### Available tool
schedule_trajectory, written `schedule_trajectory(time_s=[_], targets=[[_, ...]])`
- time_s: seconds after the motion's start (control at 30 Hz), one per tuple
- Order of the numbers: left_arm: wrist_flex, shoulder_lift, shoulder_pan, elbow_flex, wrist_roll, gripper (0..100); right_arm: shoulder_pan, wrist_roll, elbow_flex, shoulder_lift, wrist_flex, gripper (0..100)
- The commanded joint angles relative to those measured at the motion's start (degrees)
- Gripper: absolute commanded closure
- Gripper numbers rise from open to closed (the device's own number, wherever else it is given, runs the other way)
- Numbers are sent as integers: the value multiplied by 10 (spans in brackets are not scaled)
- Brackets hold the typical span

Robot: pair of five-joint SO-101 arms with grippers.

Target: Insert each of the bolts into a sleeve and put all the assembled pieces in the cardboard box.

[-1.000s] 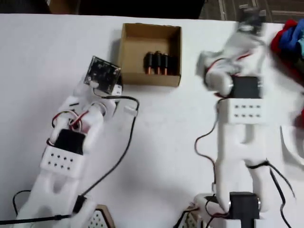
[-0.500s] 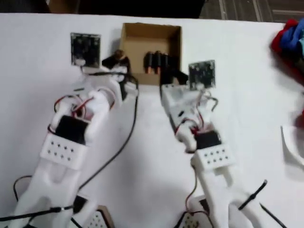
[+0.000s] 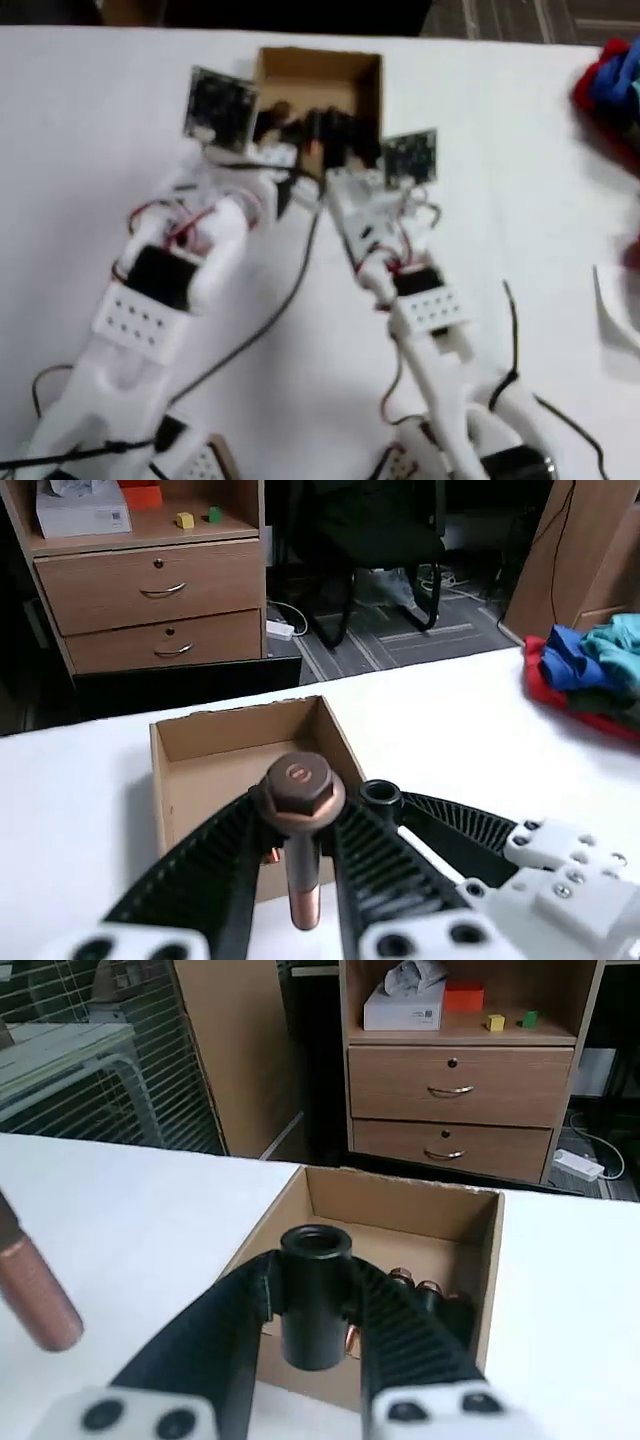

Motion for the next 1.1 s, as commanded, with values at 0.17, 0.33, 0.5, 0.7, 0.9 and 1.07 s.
schedule_trajectory(time_s=[0.17,0.33,0.5,0.7,0.9,1.07], targets=[[-89,-4,-11,3,167,976,-7,5,2,0,-15,978],[-103,-4,7,3,167,976,-22,40,12,-1,-15,978],[-130,2,14,-4,119,976,-36,90,38,-60,-10,978],[-135,2,11,-4,112,976,-37,90,53,-162,58,978],[-138,2,12,-4,114,976,-38,90,55,-181,70,978],[-150,37,14,-12,114,976,-39,90,55,-182,70,978]])
